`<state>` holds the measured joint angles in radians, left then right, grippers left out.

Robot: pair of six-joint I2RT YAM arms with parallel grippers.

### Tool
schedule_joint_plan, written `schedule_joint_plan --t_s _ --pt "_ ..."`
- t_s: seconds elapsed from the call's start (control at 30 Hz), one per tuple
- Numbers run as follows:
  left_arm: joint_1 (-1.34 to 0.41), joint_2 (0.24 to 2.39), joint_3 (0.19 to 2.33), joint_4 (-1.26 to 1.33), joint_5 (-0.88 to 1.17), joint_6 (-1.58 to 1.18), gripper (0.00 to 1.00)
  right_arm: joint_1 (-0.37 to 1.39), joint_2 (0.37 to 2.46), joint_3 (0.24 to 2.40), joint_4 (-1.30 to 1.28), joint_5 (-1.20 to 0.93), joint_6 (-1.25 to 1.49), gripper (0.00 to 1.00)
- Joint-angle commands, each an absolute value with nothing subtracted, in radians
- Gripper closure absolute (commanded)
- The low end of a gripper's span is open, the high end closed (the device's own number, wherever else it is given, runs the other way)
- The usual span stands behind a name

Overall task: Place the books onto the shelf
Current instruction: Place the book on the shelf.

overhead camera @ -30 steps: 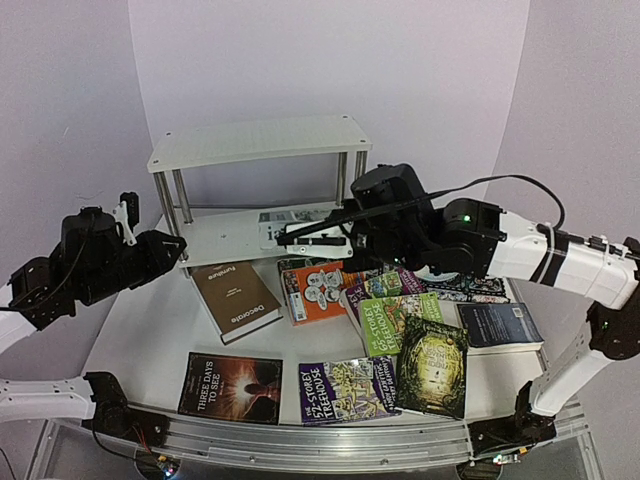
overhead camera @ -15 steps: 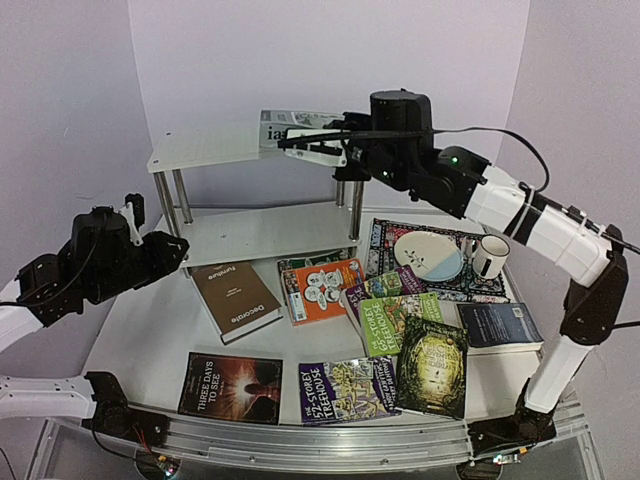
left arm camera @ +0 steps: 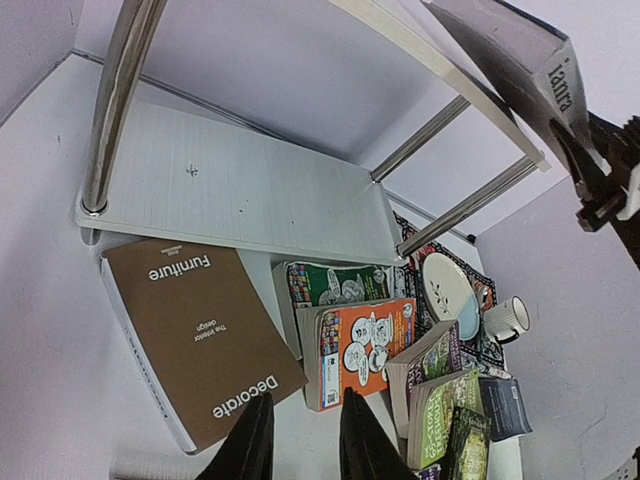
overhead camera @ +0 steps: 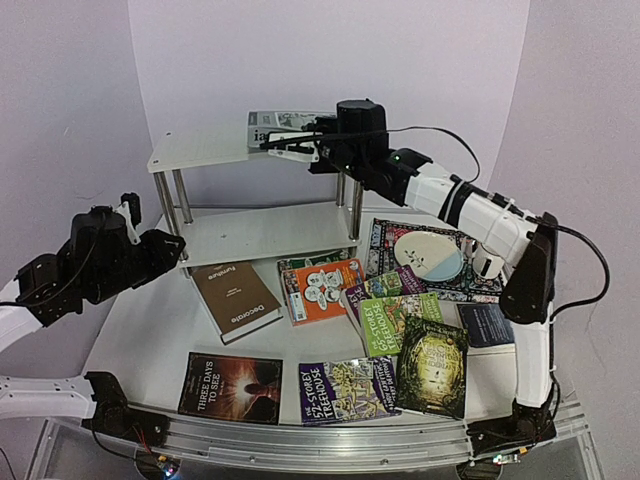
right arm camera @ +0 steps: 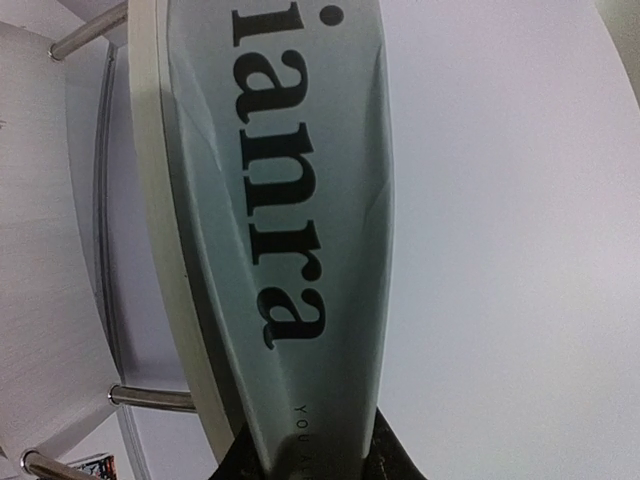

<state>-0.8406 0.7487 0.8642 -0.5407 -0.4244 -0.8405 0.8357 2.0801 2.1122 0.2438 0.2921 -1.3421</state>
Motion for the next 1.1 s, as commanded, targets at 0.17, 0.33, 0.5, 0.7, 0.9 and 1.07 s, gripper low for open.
schedule_joint_plan --t_s 0.17,0.33,0.5,0.7,0.9,1.07 --pt "-0.838 0.762 0.894 -0.525 -0.431 -0.864 0.77 0.794 2.161 2.199 0.377 0.28 -1.366 0.16" --pt "-0.837 0.755 0.881 -0.524 -0.43 -0.875 0.77 0.794 2.083 2.088 0.374 0.226 -1.328 0.02" --pt "-0.838 0.75 0.868 -0.525 -0.423 -0.885 0.76 0.795 2.002 2.0 0.276 0.182 -1.284 0.02" --pt "-0.838 0.776 0.89 -0.525 -0.409 -0.855 0.76 0.795 1.9 1.886 0.253 0.151 -1.2 0.02" --pt "-0.838 0.79 0.904 -0.525 -0.404 -0.838 0.75 0.796 1.763 1.779 0.256 0.066 -0.988 0.02" --pt "-0.837 0.791 0.897 -0.525 -0.402 -0.841 0.75 0.795 1.705 1.742 0.264 0.086 -0.819 0.02"
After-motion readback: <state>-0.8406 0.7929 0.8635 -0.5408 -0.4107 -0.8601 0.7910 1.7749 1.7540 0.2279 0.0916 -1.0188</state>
